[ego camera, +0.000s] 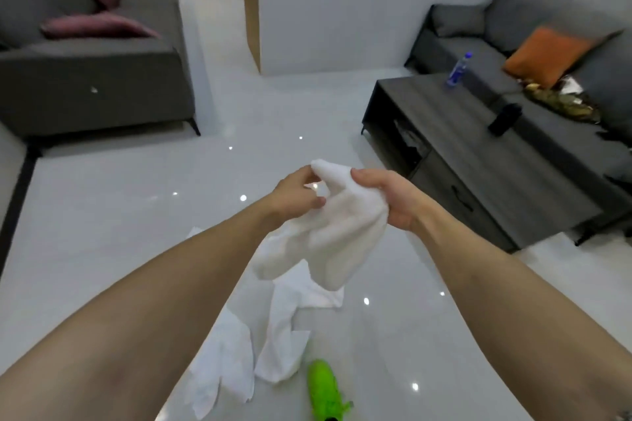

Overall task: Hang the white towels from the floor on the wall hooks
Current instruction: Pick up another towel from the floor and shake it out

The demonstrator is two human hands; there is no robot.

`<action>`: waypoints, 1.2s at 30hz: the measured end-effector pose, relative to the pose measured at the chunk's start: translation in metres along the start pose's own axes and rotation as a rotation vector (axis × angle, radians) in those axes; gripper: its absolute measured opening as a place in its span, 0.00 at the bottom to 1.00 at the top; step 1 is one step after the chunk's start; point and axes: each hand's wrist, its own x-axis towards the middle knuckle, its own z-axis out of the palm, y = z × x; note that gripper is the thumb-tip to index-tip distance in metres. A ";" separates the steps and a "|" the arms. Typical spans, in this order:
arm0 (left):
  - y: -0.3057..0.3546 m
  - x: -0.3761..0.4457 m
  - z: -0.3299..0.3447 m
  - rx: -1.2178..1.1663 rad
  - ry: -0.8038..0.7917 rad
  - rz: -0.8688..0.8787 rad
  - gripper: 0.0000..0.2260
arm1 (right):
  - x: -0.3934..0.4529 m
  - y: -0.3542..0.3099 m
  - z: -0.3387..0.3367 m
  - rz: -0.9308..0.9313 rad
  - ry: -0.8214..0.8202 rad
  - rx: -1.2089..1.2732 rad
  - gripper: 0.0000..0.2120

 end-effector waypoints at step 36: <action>0.453 0.194 0.571 0.553 -0.054 0.669 0.12 | -0.419 -0.071 -0.542 -0.176 0.742 -0.496 0.20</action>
